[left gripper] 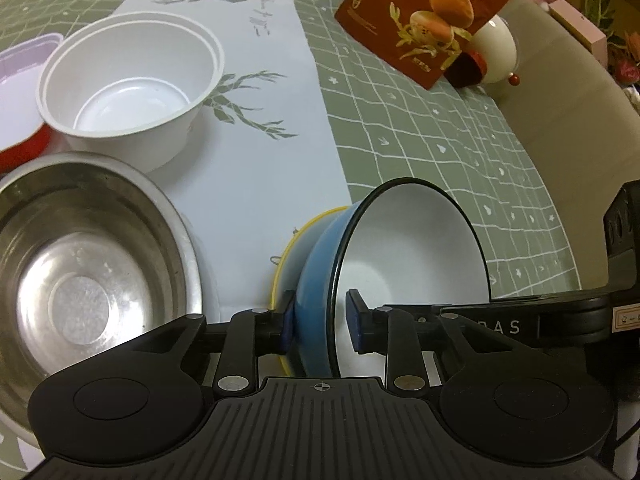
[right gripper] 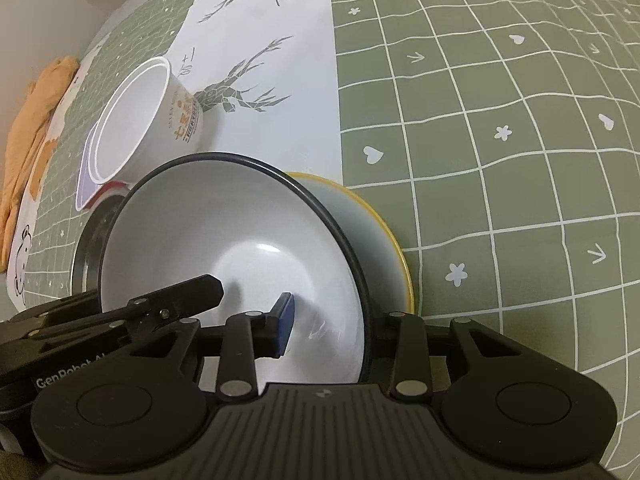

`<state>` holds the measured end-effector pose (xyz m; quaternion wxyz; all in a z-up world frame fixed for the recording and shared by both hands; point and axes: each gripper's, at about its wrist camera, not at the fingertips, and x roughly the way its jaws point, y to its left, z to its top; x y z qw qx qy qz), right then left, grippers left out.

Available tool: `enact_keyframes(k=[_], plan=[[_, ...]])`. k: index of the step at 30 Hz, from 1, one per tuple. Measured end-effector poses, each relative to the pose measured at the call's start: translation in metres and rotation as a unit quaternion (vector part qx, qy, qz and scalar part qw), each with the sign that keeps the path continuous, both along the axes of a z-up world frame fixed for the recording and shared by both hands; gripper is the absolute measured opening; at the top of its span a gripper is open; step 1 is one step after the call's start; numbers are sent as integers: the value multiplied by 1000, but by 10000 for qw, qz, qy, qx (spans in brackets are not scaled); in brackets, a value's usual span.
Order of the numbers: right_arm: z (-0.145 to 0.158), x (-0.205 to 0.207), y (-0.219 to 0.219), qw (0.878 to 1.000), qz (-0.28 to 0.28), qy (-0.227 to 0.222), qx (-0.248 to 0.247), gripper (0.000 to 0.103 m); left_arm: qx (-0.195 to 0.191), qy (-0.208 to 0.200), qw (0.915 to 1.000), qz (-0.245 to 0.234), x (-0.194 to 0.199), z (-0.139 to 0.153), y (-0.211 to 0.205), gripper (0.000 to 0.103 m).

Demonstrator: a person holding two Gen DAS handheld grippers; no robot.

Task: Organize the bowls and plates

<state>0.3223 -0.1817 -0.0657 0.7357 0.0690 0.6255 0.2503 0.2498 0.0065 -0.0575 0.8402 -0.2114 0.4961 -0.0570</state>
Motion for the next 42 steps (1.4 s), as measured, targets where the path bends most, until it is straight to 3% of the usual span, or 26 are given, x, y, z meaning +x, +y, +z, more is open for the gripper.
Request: enact_keyframes(k=[15, 42], plan=[[10, -4, 5, 9994, 242, -114, -226, 34, -99, 149, 9998, -21, -2, 0, 6, 25], [21, -9, -7, 9994, 103, -334, -79, 35, 207, 85, 9997, -16, -5, 14, 3, 25]])
